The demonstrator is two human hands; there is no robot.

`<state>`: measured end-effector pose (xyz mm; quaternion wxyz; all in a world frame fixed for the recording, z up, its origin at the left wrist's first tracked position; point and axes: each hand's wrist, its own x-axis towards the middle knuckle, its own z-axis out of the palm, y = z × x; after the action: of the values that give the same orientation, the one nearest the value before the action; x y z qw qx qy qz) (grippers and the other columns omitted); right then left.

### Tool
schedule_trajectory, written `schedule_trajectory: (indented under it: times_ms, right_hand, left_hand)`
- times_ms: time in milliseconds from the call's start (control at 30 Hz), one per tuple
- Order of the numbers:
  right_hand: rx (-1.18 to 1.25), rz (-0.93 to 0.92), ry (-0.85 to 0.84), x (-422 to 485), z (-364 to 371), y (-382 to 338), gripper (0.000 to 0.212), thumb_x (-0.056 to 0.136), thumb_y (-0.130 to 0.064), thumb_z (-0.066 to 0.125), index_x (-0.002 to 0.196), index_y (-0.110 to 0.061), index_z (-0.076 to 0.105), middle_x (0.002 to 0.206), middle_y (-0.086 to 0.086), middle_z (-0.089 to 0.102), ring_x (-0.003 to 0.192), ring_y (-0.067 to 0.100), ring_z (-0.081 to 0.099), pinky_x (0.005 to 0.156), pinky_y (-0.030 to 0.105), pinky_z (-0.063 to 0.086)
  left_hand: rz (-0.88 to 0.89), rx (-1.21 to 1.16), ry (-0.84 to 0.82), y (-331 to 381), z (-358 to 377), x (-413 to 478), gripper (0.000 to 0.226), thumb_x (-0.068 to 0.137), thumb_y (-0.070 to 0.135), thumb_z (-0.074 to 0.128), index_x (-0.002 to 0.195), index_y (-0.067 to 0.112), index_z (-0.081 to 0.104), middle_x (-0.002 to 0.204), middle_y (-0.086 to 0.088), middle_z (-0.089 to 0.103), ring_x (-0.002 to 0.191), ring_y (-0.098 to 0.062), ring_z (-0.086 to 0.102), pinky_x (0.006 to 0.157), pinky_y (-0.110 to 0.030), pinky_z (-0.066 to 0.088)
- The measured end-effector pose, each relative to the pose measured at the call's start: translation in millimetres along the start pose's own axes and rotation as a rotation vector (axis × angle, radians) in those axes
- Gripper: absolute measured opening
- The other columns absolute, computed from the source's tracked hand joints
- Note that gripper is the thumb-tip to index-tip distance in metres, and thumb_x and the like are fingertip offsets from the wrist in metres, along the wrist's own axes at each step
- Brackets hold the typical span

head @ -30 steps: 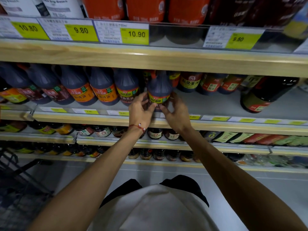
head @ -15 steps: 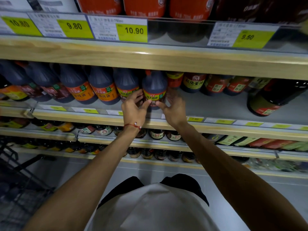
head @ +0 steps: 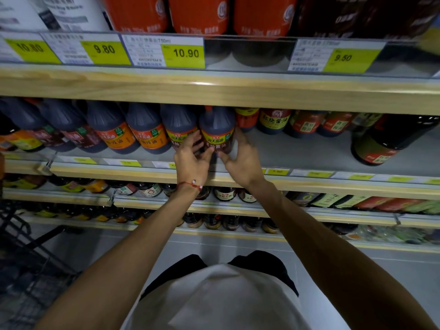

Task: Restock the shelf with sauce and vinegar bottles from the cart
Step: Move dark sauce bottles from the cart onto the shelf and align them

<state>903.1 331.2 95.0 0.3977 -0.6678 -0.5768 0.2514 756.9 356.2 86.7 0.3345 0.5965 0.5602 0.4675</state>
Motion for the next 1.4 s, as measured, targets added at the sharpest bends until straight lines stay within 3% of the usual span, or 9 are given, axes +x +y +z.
schedule_trajectory:
  times_ms: [67,133,267,367,467,800,1233,1400]
  right_hand:
    - [-0.127,0.001,0.053,-14.2,-5.6,-5.7,0.058,0.085,-0.038,0.071,0.136,-0.013,0.058,0.127,0.011,0.068,0.109,0.032,0.066,0.090,0.035,0.057]
    - [-0.217,-0.027,0.078,-28.4,-12.5,-11.6,0.049,0.081,-0.040,0.067,0.123,-0.013,0.065,0.120,0.008,0.068,0.105,0.032,0.066,0.083,0.041,0.059]
    - [-0.456,-0.178,0.021,-51.6,-24.5,-22.1,0.048,0.077,-0.047,0.062,0.112,-0.014,0.071,0.111,0.005,0.068,0.104,0.030,0.062,0.086,0.043,0.054]
    - [-0.585,-0.282,-0.021,-65.3,-30.4,-27.2,0.046,0.076,-0.047,0.065,0.109,-0.015,0.073,0.105,0.004,0.068,0.102,0.030,0.062,0.087,0.042,0.049]
    - [-0.608,-0.397,-0.038,-77.7,-32.8,-33.7,0.046,0.076,-0.047,0.065,0.106,-0.014,0.073,0.105,0.005,0.068,0.101,0.030,0.062,0.086,0.041,0.047]
    - [-0.600,-0.707,-0.265,-133.0,14.6,-86.3,0.048,0.081,-0.054,0.062,0.104,-0.014,0.074,0.106,0.004,0.068,0.102,0.029,0.061,0.088,0.045,0.047]
    - [-0.529,-0.896,-0.488,-283.1,158.1,-211.5,0.051,0.085,-0.056,0.051,0.105,-0.016,0.074,0.105,0.001,0.068,0.107,0.027,0.059,0.092,0.041,0.043]
    - [-0.466,-0.931,-0.532,-341.6,215.7,-260.6,0.051,0.083,-0.056,0.052,0.107,-0.016,0.072,0.106,0.002,0.068,0.108,0.027,0.059,0.093,0.043,0.046]
  left_hand:
    - [0.017,0.043,-0.006,4.9,-5.9,-7.6,0.050,0.090,0.009,0.074,0.137,0.008,0.058,0.126,-0.008,0.067,0.106,-0.015,0.069,0.092,-0.031,0.058]
    - [0.075,0.137,-0.008,9.8,-15.1,-16.0,0.043,0.093,0.017,0.068,0.134,0.009,0.060,0.127,-0.008,0.066,0.110,-0.018,0.067,0.094,-0.040,0.058]
    - [0.174,0.476,-0.133,23.5,-38.4,-34.2,0.046,0.093,0.028,0.061,0.137,0.015,0.055,0.134,-0.006,0.059,0.120,-0.027,0.058,0.095,-0.040,0.053]
    - [0.255,0.810,-0.197,33.8,-57.8,-51.4,0.046,0.092,0.038,0.054,0.133,0.016,0.055,0.124,-0.008,0.061,0.109,-0.033,0.060,0.085,-0.044,0.052]
    - [0.255,0.948,-0.208,35.9,-78.3,-73.4,0.048,0.092,0.041,0.056,0.133,0.016,0.058,0.125,-0.006,0.063,0.108,-0.033,0.061,0.085,-0.046,0.052]
    - [0.074,1.093,-0.112,23.6,-170.2,-162.1,0.050,0.091,0.050,0.047,0.124,0.014,0.059,0.121,-0.008,0.063,0.106,-0.033,0.059,0.085,-0.046,0.049]
    - [-0.260,1.107,0.072,-21.0,-375.8,-324.3,0.054,0.096,0.055,0.039,0.126,0.015,0.058,0.119,-0.008,0.061,0.104,-0.031,0.056,0.084,-0.043,0.046]
    - [-0.324,1.131,0.127,-43.3,-453.1,-378.6,0.049,0.097,0.053,0.047,0.122,0.012,0.057,0.117,-0.010,0.060,0.103,-0.033,0.057,0.085,-0.044,0.048]
